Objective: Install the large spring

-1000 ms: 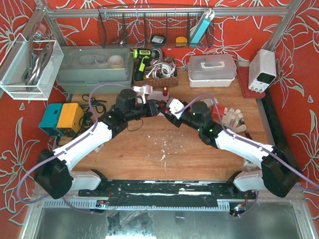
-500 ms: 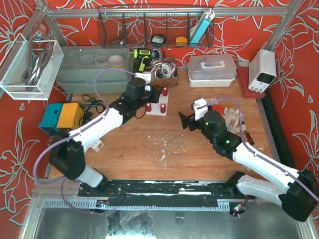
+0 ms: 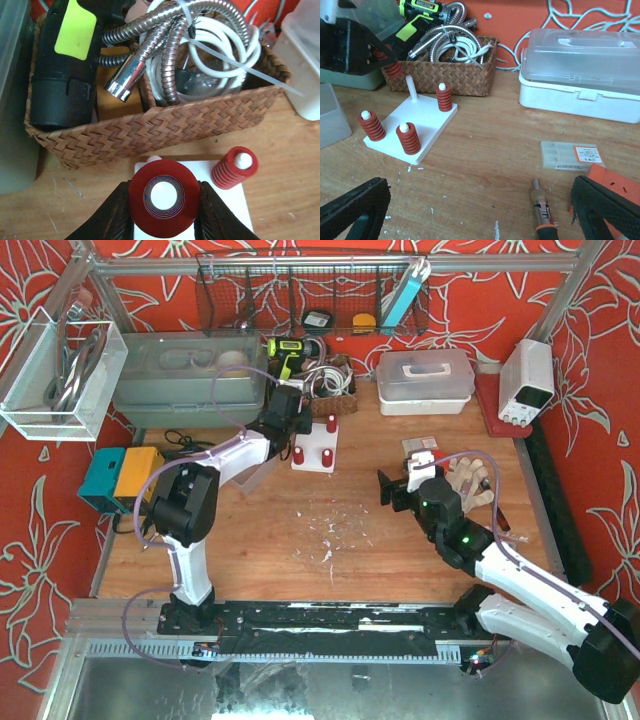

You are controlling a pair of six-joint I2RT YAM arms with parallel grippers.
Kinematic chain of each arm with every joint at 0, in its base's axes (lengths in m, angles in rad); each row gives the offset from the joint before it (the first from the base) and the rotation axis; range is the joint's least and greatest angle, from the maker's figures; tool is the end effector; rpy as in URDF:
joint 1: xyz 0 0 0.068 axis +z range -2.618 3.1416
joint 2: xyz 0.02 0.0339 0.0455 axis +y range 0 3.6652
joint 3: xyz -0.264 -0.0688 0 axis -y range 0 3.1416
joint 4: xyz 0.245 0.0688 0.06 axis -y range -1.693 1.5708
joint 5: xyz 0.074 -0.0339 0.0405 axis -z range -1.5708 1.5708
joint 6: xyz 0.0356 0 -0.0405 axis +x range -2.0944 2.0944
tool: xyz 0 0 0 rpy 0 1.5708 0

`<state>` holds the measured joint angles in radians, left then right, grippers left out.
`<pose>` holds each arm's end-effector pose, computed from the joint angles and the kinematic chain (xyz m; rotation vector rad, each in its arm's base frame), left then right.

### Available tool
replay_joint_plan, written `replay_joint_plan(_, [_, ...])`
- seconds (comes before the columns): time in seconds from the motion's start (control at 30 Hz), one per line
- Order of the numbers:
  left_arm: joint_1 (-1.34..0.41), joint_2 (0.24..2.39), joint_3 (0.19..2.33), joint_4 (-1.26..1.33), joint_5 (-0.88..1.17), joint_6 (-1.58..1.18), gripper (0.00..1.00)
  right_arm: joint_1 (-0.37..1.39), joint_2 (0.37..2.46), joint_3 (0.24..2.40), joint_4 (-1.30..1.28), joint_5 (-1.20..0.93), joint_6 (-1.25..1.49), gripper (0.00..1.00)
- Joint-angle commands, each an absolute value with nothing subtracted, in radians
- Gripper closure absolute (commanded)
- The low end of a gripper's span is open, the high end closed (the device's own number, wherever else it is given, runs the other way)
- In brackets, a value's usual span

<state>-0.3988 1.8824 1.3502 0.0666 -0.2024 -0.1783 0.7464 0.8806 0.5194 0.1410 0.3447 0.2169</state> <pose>0.4081 -0.1642 0.2433 0.0968 2.0275 -0.1583 0.1603 0.1319 0.2631 -0.2259 1.7798 0.3851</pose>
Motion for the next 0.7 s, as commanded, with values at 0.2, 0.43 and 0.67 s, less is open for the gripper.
replay_joint_plan(0.2, [-0.373, 2.013, 1.471, 0.158, -0.222, -0.105, 1.00, 0.742, 0.888, 0.508, 0.212, 0.389, 0.212, 0.01])
replay_joint_plan(0.43, [-0.358, 2.058, 1.488, 0.160, -0.212, -0.102, 1.00, 0.742, 0.894, 0.511, 0.215, 0.396, 0.202, 0.01])
replay_joint_plan(0.67, [-0.355, 2.084, 1.484, 0.158, -0.219, -0.082, 1.00, 0.743, 0.897, 0.511, 0.218, 0.392, 0.201, 0.01])
